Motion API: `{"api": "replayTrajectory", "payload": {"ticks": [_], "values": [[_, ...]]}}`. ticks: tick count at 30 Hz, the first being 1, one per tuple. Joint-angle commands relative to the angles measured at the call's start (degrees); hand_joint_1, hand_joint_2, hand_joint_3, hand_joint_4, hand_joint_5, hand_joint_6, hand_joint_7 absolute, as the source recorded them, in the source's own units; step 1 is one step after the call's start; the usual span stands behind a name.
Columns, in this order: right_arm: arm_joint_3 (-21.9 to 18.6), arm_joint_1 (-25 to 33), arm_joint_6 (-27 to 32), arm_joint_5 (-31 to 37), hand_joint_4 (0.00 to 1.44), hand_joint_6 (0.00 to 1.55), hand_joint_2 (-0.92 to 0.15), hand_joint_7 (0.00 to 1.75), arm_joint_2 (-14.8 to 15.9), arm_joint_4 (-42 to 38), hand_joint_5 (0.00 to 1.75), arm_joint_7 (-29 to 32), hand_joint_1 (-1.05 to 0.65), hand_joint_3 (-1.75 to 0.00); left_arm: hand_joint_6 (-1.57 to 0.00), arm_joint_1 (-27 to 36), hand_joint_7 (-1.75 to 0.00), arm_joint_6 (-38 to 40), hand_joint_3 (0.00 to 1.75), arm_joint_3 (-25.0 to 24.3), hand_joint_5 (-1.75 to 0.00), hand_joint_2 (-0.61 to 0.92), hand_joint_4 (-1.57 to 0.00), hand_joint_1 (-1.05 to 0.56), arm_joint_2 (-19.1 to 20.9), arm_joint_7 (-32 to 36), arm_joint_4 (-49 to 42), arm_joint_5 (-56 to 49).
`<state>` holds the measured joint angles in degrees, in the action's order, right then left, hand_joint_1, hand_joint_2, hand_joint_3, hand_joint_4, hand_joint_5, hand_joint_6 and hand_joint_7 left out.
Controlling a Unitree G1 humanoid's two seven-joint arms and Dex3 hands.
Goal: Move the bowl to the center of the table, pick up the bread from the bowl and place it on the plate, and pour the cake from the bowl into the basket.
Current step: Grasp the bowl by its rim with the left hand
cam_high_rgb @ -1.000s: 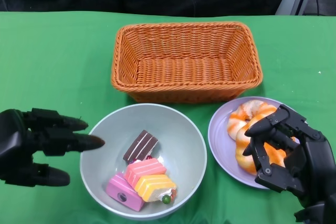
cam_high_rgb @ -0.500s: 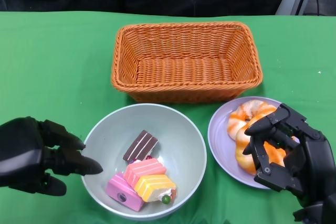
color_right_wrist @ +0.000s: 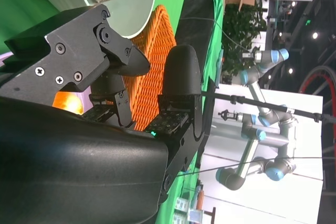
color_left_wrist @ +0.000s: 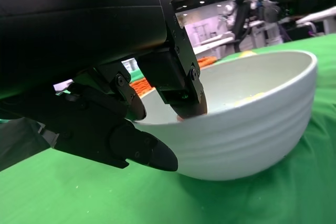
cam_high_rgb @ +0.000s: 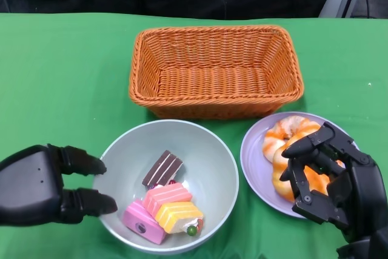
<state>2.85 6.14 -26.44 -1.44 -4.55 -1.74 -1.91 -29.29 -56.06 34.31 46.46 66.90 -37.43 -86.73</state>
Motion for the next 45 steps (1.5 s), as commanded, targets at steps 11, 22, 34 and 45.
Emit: {"api": "replayTrajectory", "payload": {"ticks": [11, 22, 34, 45], "values": [[0.4, 0.8, -1.3, -0.2, 0.68, 0.63, -0.62, 1.35, -0.6, 0.6, 1.61, 0.4, -0.06, -0.99, -0.98, -5.1, 0.00, 2.9, 0.00, 11.5, 0.00, 0.84, -1.03, -0.39, 0.5, -0.7, -3.4, 2.3], [0.8, 1.5, -1.4, 0.0, 0.67, 0.63, -0.62, 1.33, -1.0, 0.9, 1.62, 0.3, -0.06, -0.98, -0.94, -7.9, 0.00, 3.4, 0.01, 15.2, 0.00, 0.87, -1.01, -0.39, -1.6, -6.2, -7.6, 6.1], [1.4, 2.3, -1.4, -0.1, 0.65, 0.63, -0.64, 1.34, -1.1, 1.9, 1.63, 0.6, -0.05, -0.95, -0.94, -9.4, 0.00, -1.1, 0.01, 15.9, 0.00, 0.89, -1.00, -0.37, -3.0, -14.1, -8.8, 10.5], [1.5, 2.8, -0.9, 1.8, 0.65, 0.63, -0.63, 1.35, -1.5, 2.6, 1.63, 2.1, -0.05, -0.95, -0.95, -9.9, -0.01, -2.9, 0.00, 15.7, -0.01, 0.89, -1.01, -0.38, -4.5, -16.9, -10.3, 12.4]]}}
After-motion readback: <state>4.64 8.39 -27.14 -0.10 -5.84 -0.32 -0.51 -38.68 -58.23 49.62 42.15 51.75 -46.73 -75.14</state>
